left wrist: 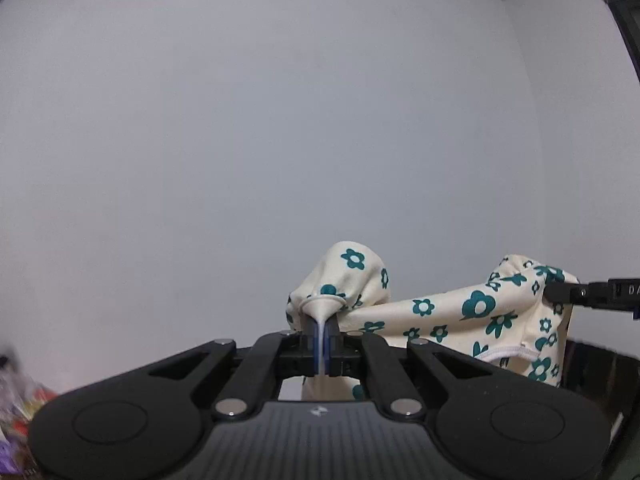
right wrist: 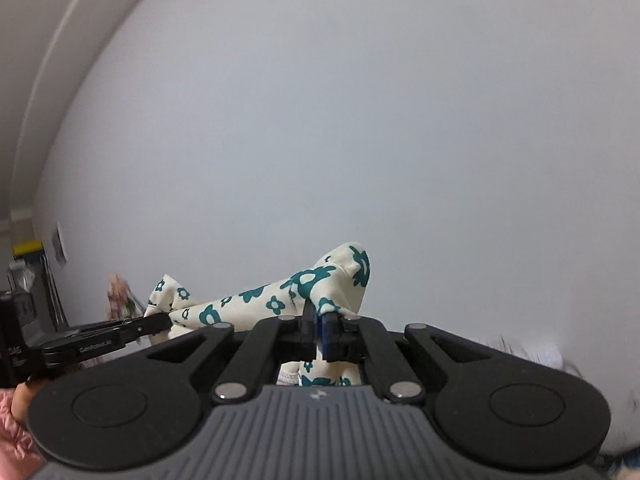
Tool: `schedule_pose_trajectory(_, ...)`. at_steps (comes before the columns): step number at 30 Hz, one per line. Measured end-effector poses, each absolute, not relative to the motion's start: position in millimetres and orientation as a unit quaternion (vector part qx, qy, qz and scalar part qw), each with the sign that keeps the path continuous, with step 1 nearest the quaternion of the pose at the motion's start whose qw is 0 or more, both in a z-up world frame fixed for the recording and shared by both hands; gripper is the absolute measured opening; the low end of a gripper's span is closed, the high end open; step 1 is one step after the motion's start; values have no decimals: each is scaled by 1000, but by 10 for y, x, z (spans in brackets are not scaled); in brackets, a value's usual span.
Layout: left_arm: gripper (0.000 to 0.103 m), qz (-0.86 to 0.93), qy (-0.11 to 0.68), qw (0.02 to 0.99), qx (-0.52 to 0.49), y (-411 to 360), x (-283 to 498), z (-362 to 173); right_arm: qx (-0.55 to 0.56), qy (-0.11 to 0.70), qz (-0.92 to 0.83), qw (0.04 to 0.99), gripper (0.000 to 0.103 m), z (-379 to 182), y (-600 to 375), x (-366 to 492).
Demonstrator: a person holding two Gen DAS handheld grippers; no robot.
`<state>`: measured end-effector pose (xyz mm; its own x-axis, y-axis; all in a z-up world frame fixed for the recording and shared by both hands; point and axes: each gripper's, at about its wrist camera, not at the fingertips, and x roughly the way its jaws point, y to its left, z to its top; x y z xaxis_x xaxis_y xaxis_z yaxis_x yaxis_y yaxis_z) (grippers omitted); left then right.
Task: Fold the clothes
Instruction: 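Grasp the shirt shoulders with the left tool while the right tool grasps and lifts too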
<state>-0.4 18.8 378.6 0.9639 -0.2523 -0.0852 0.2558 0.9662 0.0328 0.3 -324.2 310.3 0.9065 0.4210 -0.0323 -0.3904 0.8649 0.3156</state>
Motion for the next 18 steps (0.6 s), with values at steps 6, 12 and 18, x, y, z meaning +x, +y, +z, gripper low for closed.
schedule_pose_trajectory(6,1,-106,11,994,34,153,-189,4151,150,20,239,959,1,3380,-3206,13)
schedule_pose_trajectory(12,1,-73,14,997,38,34,86,4329,159,16,244,956,1,3503,-3194,319)
schedule_pose_trajectory(18,1,-56,83,995,11,11,1038,4095,178,73,213,958,1,3347,-3178,1189)
